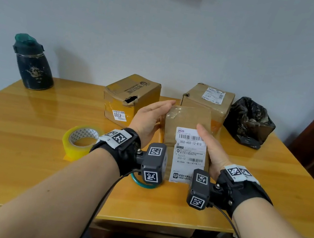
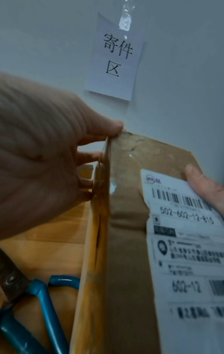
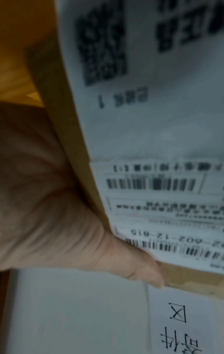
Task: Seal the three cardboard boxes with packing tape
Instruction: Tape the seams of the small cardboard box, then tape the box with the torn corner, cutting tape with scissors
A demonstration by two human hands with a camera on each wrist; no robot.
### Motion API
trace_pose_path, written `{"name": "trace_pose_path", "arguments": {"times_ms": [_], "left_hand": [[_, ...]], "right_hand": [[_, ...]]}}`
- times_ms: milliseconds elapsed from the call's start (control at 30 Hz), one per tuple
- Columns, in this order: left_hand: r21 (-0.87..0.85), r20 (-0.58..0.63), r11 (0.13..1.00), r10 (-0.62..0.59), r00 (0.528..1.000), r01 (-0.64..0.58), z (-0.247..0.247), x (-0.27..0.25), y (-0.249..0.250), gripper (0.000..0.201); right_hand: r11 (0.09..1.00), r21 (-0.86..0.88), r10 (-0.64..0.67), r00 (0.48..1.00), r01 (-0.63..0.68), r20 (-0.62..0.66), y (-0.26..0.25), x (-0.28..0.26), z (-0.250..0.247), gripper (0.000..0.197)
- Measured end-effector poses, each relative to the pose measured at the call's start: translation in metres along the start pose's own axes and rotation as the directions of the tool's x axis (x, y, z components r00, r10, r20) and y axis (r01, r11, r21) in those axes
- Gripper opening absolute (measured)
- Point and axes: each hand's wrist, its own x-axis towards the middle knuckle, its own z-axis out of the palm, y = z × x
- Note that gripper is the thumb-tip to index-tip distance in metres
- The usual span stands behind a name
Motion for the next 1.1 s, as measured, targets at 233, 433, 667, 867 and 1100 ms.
{"name": "trace_pose_path", "arguments": {"times_ms": [233, 433, 667, 867, 1100], "left_hand": [[0.300, 0.006, 0.941, -0.166, 0.986, 0.156, -0.004, -0.009, 0.002, 0.108], [0.528, 0.172, 0.783, -0.477, 0.862, 0.329, -0.039, -0.015, 0.003, 0.086], [-0.073, -0.302, 0.995, 0.039, 0.952, -0.064, -0.073, -0.004, 0.028, 0.099], [-0.142, -0.818, 0.986, -0.069, 0.571, -0.084, -0.116, 0.015, 0.053, 0.097], [-0.193, -0.841, 0.981, -0.158, 0.518, -0.014, -0.147, 0.034, 0.049, 0.099]], "right_hand": [[0.996, 0.092, 0.020, 1.000, -0.018, -0.024, -0.011, 0.000, 0.009, 0.054], [0.985, 0.162, 0.063, 0.998, -0.058, -0.022, -0.022, 0.013, 0.029, 0.074], [0.999, -0.008, -0.041, 0.996, 0.040, -0.081, -0.024, 0.033, 0.062, 0.063], [0.857, -0.476, -0.201, 0.979, 0.196, 0.041, -0.017, 0.056, 0.107, 0.038], [0.466, -0.817, -0.344, 0.920, 0.341, 0.188, -0.015, 0.097, 0.149, 0.042]]}}
